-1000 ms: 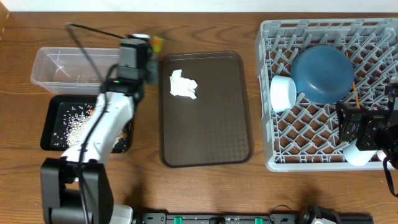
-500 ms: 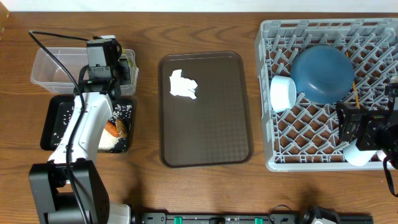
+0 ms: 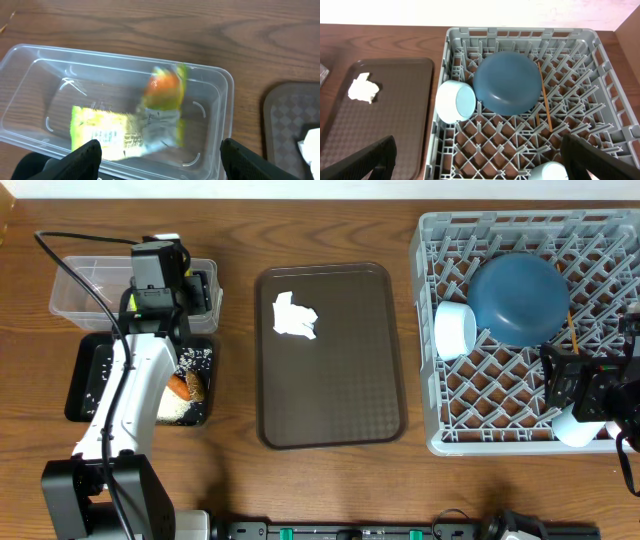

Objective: Sort waste into correct bins and load items into the dishwasher rack
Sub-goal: 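Reach left gripper to the white tissue on the brown tray and grasp, then carry the tissue with left gripper and drop it into the clear bin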

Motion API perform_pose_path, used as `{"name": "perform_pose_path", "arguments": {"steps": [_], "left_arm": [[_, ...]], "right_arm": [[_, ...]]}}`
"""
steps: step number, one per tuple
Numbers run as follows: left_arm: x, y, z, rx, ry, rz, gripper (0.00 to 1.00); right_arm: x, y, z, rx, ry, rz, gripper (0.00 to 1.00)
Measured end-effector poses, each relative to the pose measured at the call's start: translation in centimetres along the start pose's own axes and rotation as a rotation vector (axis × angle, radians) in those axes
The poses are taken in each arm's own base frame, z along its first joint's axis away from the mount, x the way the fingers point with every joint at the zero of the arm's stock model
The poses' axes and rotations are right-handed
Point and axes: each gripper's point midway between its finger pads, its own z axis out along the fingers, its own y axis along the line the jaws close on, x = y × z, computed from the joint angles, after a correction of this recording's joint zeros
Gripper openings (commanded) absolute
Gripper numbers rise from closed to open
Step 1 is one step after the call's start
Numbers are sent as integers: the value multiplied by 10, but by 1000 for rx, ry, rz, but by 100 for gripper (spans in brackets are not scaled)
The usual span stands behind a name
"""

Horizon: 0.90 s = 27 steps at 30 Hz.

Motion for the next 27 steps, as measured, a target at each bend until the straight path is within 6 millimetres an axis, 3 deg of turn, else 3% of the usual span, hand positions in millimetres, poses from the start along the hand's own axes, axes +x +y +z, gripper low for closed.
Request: {"name": "perform_pose_path", "arguments": {"steps": [4,10,15,20,24,27], "left_arm": [[-1,-23,-3,109,-2,0,75],[-5,-96,-31,306,-37,68,70],[12,-155,-37,404,-14,161,71],[54,-198,-4,435,79,238,71],[101,-213,25,426,199,287,71],[124,-219,36,424,252,313,71]], "right_arm": [[0,0,0,0,0,0,99],[0,0,0,0,0,0,99],[0,0,0,0,0,0,99],[0,0,0,0,0,0,99],[0,0,0,0,0,0,99],[0,0,0,0,0,0,99]]}}
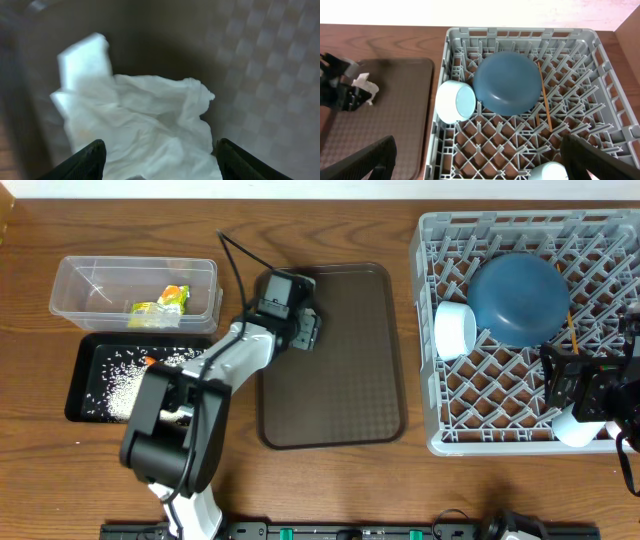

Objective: Sort waste into correct bins and load items into the dishwasher rack
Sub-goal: 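Carry the tissue with left gripper and drop it into the clear bin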

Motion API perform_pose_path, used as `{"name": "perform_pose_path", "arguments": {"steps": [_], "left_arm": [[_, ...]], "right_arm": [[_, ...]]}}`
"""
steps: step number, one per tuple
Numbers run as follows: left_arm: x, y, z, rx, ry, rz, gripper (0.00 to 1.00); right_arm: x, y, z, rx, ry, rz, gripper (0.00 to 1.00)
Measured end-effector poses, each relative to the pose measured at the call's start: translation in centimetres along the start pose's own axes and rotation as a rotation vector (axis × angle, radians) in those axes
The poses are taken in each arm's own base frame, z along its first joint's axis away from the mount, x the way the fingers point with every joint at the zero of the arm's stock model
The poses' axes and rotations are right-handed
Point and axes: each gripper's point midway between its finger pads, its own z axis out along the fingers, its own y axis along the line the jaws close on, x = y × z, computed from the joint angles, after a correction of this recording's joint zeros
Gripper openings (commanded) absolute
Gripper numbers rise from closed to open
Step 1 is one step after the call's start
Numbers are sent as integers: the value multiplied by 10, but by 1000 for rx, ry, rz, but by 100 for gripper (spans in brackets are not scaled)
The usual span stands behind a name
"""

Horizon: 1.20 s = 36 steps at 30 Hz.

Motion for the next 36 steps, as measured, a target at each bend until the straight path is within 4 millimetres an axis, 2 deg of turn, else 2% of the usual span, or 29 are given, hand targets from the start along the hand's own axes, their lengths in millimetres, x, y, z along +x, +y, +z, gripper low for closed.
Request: {"name": "perform_pose_path", "arguments": {"steps": [2,3,5,7,9,12,16,17,20,21,23,27,31,33,34,36], "left_arm": [[5,-4,6,4,17,7,63],[7,-5,8,5,21,9,50],[7,-6,8,5,20,13,31],[5,-6,8,4,15,12,15],[6,-6,7,2,18,9,6],[2,-5,-4,0,8,13,6],[-34,0,-55,-25,-121,7,6],[-46,7,-77,-53,-175,-1,6],[-68,29,-124,-134,-285,-29,6],[-72,41,-137,-170,-311,-41,6],[-74,62,-148,-229,-329,-58,6],[-63,120,-146,-345,-298,-131,6],[-47,176,-127,-410,-259,-227,6],[-39,194,-116,-417,-239,-258,17],[-36,200,-111,-416,-232,-268,35],[-31,206,-101,-397,-222,-291,60]], "right_arm": [[0,0,0,0,0,0,99],[0,0,0,0,0,0,99],[0,0,0,0,0,0,99],[0,0,0,0,0,0,99],[0,0,0,0,0,0,99],[0,0,0,0,0,0,99],[0,0,0,0,0,0,99],[0,0,0,0,0,0,99],[0,0,0,0,0,0,99],[0,0,0,0,0,0,99],[0,0,0,0,0,0,99],[0,0,0,0,0,0,99],[0,0,0,0,0,0,99],[0,0,0,0,0,0,99],[0,0,0,0,0,0,99],[0,0,0,0,0,0,99]]}}
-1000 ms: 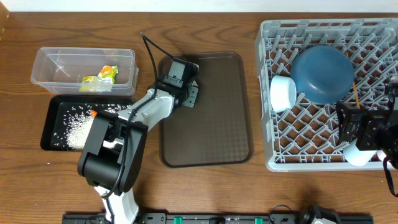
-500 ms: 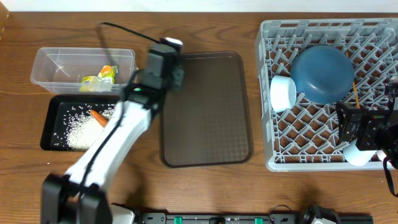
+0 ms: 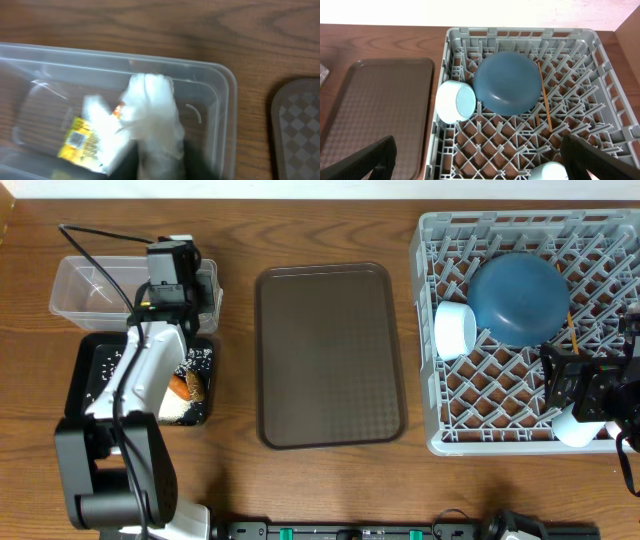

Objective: Sort waste into correct bins and load items into the dishwasher rack
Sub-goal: 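Carry the tissue with left gripper and drop it into the clear bin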

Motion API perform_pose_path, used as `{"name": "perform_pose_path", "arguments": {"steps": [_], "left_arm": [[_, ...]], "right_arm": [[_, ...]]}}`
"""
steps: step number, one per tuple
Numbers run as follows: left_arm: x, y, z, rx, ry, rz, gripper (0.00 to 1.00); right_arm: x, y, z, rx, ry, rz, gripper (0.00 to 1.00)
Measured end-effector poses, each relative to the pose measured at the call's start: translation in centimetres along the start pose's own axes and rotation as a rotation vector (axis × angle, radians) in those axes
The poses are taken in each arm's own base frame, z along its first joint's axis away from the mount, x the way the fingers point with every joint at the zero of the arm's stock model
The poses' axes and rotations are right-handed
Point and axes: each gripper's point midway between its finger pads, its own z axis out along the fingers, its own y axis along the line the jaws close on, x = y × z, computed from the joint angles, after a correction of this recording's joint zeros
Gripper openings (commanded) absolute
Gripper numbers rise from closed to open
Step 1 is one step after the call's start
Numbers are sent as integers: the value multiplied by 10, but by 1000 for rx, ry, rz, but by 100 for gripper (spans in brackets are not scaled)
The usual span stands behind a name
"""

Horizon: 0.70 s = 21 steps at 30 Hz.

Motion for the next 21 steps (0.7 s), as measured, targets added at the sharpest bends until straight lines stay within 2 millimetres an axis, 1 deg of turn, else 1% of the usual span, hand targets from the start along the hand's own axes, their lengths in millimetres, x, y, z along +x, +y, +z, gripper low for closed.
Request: {"name": "perform_pose_path", "arguments": {"steps": [1,4,7,9,11,13,16,17,19,21], "left_arm": [[2,0,2,12,7,-6,66],[6,-6,1,57,23,-14,74],[14,-12,-11,95,64,-16,76],[19,-15,-28,127,95,-18,76],[20,-18,-52,166,107,-20,76],[19,-21,-85,210,107,-24,76],[22,-21,-137,254,95,-30,91],[25,-21,-152,265,94,-33,94],[32,-19,-184,280,89,-45,95],[43,-17,-210,288,91,-50,95]], "right_arm": [[0,0,0,0,0,0,99],[0,0,0,0,0,0,99],[0,0,0,0,0,0,99],[0,0,0,0,0,0,99],[0,0,0,0,0,0,99],[0,0,0,-1,1,0,99],[0,0,0,0,1,0,99],[0,0,0,-1,2,0,99],[1,0,0,-1,5,2,99],[3,0,0,-2,11,4,99]]}}
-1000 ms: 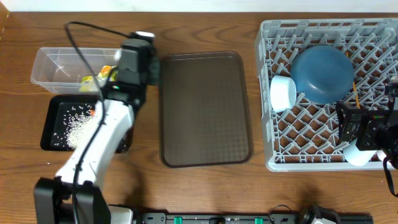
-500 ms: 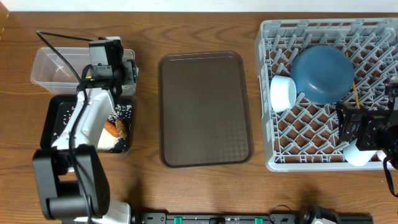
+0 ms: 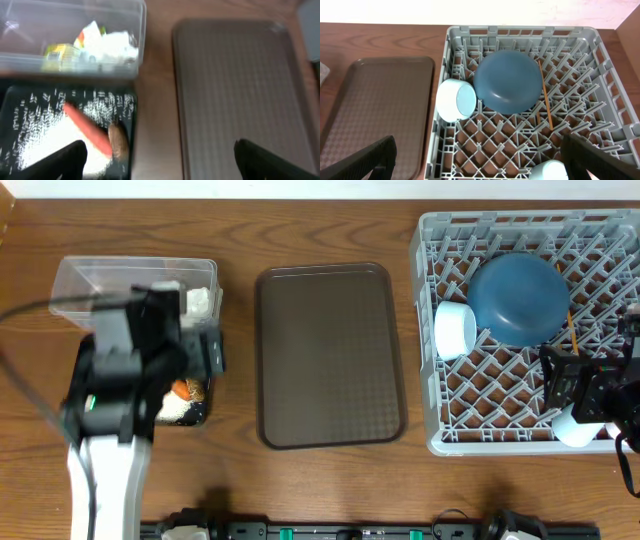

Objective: Sort waste into correct bins and load items into the dishwasher rack

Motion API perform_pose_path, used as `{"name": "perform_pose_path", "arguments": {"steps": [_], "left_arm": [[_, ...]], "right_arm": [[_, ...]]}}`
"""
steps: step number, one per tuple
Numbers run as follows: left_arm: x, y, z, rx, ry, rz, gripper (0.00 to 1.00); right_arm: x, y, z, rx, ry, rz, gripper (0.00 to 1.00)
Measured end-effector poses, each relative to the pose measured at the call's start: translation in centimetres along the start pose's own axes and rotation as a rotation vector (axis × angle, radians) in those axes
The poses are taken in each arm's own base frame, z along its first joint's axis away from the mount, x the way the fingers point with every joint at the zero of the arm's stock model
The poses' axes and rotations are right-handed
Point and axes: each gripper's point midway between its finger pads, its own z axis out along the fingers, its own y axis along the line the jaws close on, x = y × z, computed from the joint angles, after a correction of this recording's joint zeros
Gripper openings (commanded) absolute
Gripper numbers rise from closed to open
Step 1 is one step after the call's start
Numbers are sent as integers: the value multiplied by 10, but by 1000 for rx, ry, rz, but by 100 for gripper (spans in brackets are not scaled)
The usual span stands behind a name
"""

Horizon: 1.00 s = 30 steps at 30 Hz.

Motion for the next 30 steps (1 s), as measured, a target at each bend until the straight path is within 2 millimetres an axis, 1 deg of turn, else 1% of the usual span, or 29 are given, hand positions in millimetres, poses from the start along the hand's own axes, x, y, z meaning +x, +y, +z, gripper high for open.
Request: {"name": "perform_pose_path", "arguments": {"steps": [2,4,7,9,12,30], "left_arm": [[15,-4,-22,8,3,-1,96],[22,-6,-37,12,-11,2,98],[26,-9,-56,14,-60,8,98],[26,-10,-63,14,-83,11,98],[26,-10,-66,15,-93,13,98],[27,-10,-65,15,-88,12,98]], "right_arm": [[1,0,0,-1,3,1,99],[1,0,0,-1,4,1,99],[1,0,0,-1,4,1,99],[1,0,0,-1,4,1,99],[1,0,0,-1,4,1,99],[1,0,0,-1,4,1,99]]}}
